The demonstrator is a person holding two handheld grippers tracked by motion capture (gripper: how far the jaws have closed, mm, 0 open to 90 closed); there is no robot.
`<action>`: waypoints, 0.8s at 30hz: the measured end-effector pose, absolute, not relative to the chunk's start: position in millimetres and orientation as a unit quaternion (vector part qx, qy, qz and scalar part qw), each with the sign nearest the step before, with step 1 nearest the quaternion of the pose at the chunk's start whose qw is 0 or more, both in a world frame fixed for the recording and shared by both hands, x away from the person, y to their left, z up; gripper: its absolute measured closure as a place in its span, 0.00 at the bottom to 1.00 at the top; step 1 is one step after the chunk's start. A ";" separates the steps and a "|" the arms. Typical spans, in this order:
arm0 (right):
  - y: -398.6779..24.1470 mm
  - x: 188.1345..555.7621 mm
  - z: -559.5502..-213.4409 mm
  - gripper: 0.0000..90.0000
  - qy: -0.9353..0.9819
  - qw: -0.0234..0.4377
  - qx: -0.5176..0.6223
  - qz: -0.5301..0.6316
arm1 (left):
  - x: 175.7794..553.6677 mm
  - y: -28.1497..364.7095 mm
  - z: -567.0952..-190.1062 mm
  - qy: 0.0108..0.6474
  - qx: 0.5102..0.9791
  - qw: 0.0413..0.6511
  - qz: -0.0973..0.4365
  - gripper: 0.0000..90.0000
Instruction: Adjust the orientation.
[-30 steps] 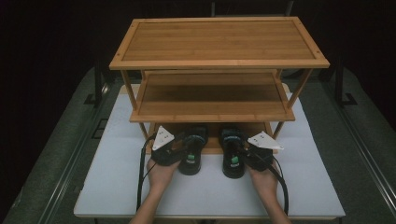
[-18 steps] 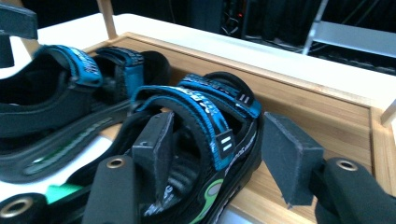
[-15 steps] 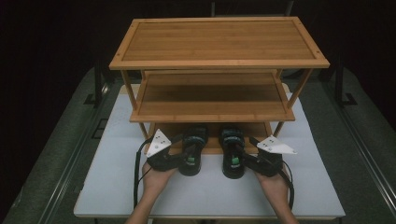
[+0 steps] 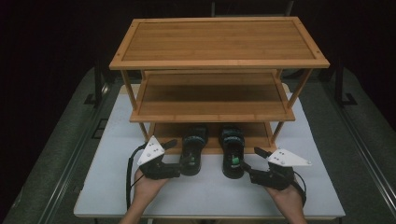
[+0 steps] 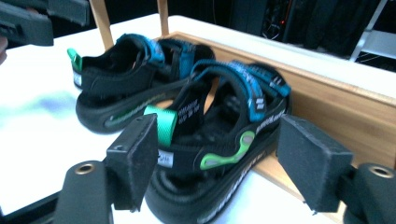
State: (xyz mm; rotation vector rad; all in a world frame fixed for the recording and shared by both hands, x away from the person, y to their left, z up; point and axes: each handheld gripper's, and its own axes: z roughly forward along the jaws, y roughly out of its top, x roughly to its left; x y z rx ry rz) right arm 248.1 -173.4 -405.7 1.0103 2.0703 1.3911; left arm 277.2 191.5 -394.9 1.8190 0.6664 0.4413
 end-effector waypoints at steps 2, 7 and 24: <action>-176.1 243.2 -410.2 0.30 0.760 0.222 0.357 0.496 | 275.6 192.4 -395.7 0.279 0.773 0.540 0.182 0.20; -179.9 235.6 -418.6 0.28 0.769 0.214 0.354 0.487 | 268.2 195.8 -403.0 0.265 0.780 0.537 0.181 0.17; -166.3 243.0 -445.6 0.21 0.808 0.167 0.357 0.437 | 273.3 195.5 -436.0 0.277 0.819 0.477 0.157 0.13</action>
